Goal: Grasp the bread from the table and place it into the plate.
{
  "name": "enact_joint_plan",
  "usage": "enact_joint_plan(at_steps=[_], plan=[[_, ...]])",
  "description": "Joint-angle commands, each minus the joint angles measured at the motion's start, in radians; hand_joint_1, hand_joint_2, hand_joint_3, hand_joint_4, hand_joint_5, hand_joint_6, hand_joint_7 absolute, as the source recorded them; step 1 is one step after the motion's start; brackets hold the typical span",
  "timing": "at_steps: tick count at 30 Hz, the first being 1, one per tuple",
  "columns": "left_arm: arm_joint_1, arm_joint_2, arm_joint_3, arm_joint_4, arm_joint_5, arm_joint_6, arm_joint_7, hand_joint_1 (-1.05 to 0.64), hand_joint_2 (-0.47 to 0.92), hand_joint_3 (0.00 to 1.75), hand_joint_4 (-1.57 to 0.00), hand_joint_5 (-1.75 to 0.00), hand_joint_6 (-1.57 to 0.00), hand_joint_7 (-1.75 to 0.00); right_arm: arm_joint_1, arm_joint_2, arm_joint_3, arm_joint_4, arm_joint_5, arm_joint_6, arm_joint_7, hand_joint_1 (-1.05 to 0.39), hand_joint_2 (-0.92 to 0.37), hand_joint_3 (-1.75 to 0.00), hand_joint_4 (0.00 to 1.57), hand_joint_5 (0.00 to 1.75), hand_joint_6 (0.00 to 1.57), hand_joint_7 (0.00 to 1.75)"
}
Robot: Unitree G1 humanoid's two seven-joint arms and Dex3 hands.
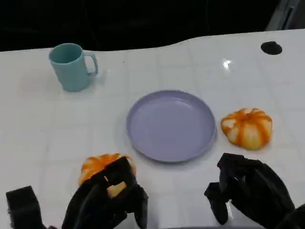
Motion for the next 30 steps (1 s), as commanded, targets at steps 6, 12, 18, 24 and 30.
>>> enact_joint_plan(at_steps=[6,12,18,24,30], plan=[[-0.003,0.007,0.004,-0.004,-0.001,0.004,-0.006,-0.64,0.92,0.29,-0.96,-1.75,-0.72,-1.75,-0.001,-0.009,-0.011,-0.008,0.009,0.002,-0.003,-0.94,-0.70,-0.48,1.23,1.58,1.06,1.47],[-0.004,0.005,0.007,-0.002,-0.010,0.006,-0.013,-0.63,0.92,0.29,-0.95,-1.75,-0.71,-1.75,0.000,-0.008,-0.009,-0.010,0.006,-0.001,-0.005,-0.93,-0.70,-0.48,1.23,1.59,1.06,1.47],[0.002,-0.001,0.013,-0.013,-0.004,-0.013,-0.002,-0.62,0.92,0.30,-0.92,-1.75,-0.65,-1.75,0.000,-0.009,-0.010,-0.016,0.012,0.014,-0.007,-0.93,-0.69,-0.49,1.23,1.59,1.06,1.47],[0.002,-0.012,0.017,-0.019,0.030,-0.105,-0.005,-0.61,0.92,0.31,-0.79,-1.75,-0.48,-1.72,0.001,-0.008,-0.010,-0.015,0.012,0.012,-0.004,-0.93,-0.68,-0.50,1.22,1.60,1.05,1.46],[-0.032,0.006,0.034,0.020,0.093,-0.283,-0.025,-0.61,0.92,0.29,-0.48,-1.70,-0.46,-1.18,0.002,-0.007,-0.007,-0.011,0.003,-0.002,-0.004,-0.93,-0.68,-0.52,1.23,1.59,1.06,1.46]])
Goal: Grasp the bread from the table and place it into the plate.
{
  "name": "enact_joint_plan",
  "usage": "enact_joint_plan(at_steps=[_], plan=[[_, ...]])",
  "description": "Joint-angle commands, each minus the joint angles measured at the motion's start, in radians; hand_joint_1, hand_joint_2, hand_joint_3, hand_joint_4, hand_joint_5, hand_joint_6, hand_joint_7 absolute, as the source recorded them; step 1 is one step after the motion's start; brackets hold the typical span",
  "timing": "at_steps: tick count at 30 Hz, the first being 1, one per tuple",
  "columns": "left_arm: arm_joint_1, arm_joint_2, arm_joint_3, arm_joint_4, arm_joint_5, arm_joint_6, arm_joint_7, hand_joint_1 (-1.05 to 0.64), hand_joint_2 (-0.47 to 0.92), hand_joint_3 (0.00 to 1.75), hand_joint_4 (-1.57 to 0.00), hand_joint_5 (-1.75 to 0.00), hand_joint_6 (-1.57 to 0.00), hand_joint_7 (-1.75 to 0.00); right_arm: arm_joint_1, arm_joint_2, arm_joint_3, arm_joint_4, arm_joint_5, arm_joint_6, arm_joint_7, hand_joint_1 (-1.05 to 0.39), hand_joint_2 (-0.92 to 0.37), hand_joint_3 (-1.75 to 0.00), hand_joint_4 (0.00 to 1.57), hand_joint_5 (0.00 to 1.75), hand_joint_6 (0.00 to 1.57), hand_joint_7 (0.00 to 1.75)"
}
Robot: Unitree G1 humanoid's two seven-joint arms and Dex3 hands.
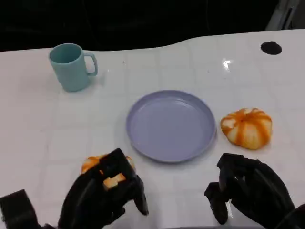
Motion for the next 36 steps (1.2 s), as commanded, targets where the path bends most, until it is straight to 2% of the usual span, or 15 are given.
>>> enact_joint_plan(at_steps=[1,4,6,9,11,18,23,29,33,36], plan=[[-0.028,0.029,0.017,0.021,0.056,-0.125,-0.015,-0.61,0.92,0.29,-0.47,-1.70,-0.46,-1.16,0.003,-0.006,-0.006,-0.008,0.003,-0.006,-0.003,-0.93,-0.68,-0.52,1.23,1.59,1.06,1.46],[-0.039,0.061,0.018,0.019,0.144,-0.201,0.015,-0.64,0.92,0.26,-0.48,-1.53,-0.47,-0.98,0.004,-0.005,-0.005,-0.009,0.002,-0.006,-0.005,-0.94,-0.67,-0.53,1.23,1.59,1.06,1.47],[-0.047,0.090,0.019,0.015,0.218,-0.248,0.038,-0.65,0.92,0.22,-0.49,-1.27,-0.46,-0.69,0.004,-0.005,-0.003,-0.009,-0.002,-0.010,-0.008,-0.94,-0.67,-0.54,1.22,1.59,1.06,1.46],[-0.054,0.122,0.019,0.000,0.285,-0.272,0.071,-0.65,0.92,0.16,-0.47,-1.03,-0.46,-0.40,0.003,-0.004,-0.003,-0.009,-0.004,-0.011,-0.009,-0.95,-0.66,-0.55,1.22,1.59,1.06,1.46],[-0.059,0.139,0.020,-0.007,0.312,-0.282,0.088,-0.62,0.92,0.11,-0.42,-0.97,-0.43,-0.31,0.002,-0.005,-0.003,-0.007,-0.006,-0.015,-0.008,-0.96,-0.66,-0.54,1.22,1.58,1.07,1.45],[-0.076,0.232,0.032,-0.057,0.517,-0.329,0.186,-0.62,0.92,0.04,-0.26,-0.86,-0.32,-0.19,0.003,-0.008,-0.005,-0.008,-0.004,-0.014,-0.006,-0.96,-0.67,-0.52,1.22,1.59,1.07,1.46],[-0.066,0.331,0.052,-0.169,0.838,-0.327,0.308,-0.66,0.92,0.08,-0.20,-0.82,-0.34,-0.17,-0.002,-0.006,-0.006,0.003,-0.002,-0.012,-0.005,-0.96,-0.67,-0.51,1.23,1.58,1.07,1.45],[-0.045,0.404,0.032,-0.325,1.106,-0.207,0.319,-0.70,0.92,0.08,-0.25,-0.70,-0.37,-0.09,-0.001,-0.008,-0.001,-0.001,-0.016,-0.020,-0.011,-0.95,-0.68,-0.51,1.23,1.59,1.07,1.45],[-0.043,0.425,-0.009,-0.380,1.267,-0.132,0.313,-0.72,0.92,0.04,-0.36,-0.59,-0.41,-0.04,0.005,-0.007,0.001,-0.011,-0.017,-0.017,-0.012,-0.95,-0.68,-0.52,1.22,1.61,1.06,1.47],[-0.059,0.431,-0.049,-0.387,1.353,-0.081,0.303,-0.72,0.91,0.01,-0.39,-0.56,-0.43,-0.03,0.008,-0.008,0.002,-0.015,-0.017,-0.016,-0.010,-0.96,-0.68,-0.53,1.21,1.61,1.06,1.47]])
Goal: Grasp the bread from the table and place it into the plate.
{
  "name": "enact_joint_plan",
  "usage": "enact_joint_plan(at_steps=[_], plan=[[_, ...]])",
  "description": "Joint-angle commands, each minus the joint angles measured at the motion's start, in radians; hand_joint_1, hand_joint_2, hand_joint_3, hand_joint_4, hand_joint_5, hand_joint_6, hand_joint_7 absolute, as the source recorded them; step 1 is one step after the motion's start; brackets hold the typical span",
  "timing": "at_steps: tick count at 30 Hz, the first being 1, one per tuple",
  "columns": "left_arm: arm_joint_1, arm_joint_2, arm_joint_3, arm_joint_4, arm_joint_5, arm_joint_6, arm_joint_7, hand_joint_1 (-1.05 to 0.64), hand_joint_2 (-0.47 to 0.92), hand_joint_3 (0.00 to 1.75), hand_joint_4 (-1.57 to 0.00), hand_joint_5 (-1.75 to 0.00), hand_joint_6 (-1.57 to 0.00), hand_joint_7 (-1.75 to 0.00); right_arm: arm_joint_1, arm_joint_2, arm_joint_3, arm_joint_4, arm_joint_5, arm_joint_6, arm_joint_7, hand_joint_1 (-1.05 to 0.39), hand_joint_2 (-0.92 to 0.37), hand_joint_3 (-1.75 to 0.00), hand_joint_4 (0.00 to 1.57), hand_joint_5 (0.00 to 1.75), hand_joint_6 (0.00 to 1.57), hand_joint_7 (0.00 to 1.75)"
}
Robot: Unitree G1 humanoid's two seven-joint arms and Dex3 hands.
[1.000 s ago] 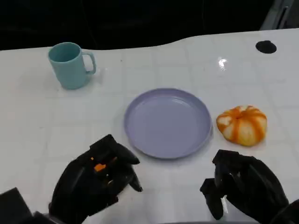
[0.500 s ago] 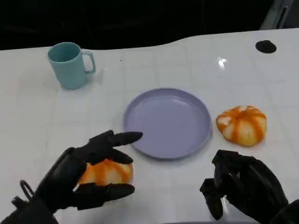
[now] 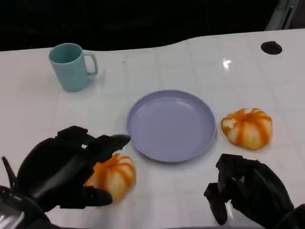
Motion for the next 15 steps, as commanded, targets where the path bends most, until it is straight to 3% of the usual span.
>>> enact_joint_plan(at_steps=[1,6,15], plan=[[-0.016,0.024,-0.054,-0.018,0.118,0.071,-0.017,-0.72,0.91,0.01,-0.39,-0.56,-0.43,-0.03,0.008,-0.008,-0.004,-0.015,0.005,-0.008,0.001,-0.96,-0.68,-0.52,1.21,1.61,1.06,1.47],[-0.072,0.033,-0.125,0.036,0.191,0.137,-0.070,-0.73,0.92,0.01,-0.39,-0.52,-0.42,-0.01,0.011,-0.006,-0.005,-0.017,0.011,-0.011,0.007,-0.94,-0.69,-0.50,1.21,1.60,1.06,1.46],[-0.177,0.023,-0.245,0.301,0.236,0.199,0.011,-0.76,0.89,0.00,-0.39,-0.49,-0.40,0.00,0.013,-0.007,-0.009,-0.023,0.023,0.005,0.005,-0.94,-0.69,-0.47,1.22,1.58,1.06,1.43]])
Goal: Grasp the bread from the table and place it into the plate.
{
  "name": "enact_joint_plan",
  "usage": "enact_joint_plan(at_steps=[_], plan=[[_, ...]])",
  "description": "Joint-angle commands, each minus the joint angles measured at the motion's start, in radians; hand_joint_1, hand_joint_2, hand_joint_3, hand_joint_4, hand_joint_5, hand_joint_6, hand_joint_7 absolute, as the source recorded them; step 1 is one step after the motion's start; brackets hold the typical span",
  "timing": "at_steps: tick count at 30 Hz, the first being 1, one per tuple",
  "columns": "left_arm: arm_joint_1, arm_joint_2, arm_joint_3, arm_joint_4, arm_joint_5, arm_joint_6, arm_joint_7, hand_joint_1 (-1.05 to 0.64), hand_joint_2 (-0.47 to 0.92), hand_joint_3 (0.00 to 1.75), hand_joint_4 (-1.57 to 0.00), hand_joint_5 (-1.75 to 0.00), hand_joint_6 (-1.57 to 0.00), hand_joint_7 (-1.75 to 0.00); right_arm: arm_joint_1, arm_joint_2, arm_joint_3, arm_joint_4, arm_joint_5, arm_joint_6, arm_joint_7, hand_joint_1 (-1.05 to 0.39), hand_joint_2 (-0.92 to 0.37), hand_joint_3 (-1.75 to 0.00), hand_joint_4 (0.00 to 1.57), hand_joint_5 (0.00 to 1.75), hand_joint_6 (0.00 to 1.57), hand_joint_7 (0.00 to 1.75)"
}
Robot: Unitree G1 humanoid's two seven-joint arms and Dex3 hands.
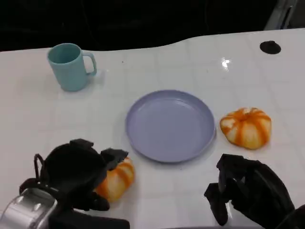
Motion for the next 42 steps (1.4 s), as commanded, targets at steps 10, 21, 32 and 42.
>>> enact_joint_plan(at_steps=[10,21,32,42], plan=[[-0.116,0.016,-0.113,0.298,-0.012,0.068,0.111,-0.69,0.91,0.00,-0.39,-0.49,-0.44,-0.02,0.009,-0.009,-0.005,-0.018,0.017,0.010,-0.003,-0.95,-0.70,-0.46,1.23,1.58,1.08,1.44],[-0.186,0.026,-0.125,0.610,-0.131,-0.168,0.553,-0.27,0.76,0.75,-0.86,-1.68,-0.99,-0.92,0.012,-0.009,-0.002,-0.028,0.019,0.015,-0.004,-0.94,-0.70,-0.47,1.23,1.58,1.07,1.44],[-0.211,0.038,-0.169,0.643,-0.102,-0.150,0.649,-0.29,0.63,0.86,-0.85,-1.75,-0.77,-1.38,0.014,-0.009,-0.004,-0.031,0.024,0.015,-0.002,-0.95,-0.70,-0.46,1.24,1.57,1.08,1.44],[-0.164,0.056,-0.105,0.420,-0.096,0.006,0.648,-0.27,0.56,0.95,-0.87,-1.75,-0.77,-1.46,0.012,-0.008,-0.007,-0.028,0.022,0.015,-0.001,-0.95,-0.70,-0.46,1.24,1.57,1.08,1.44]])
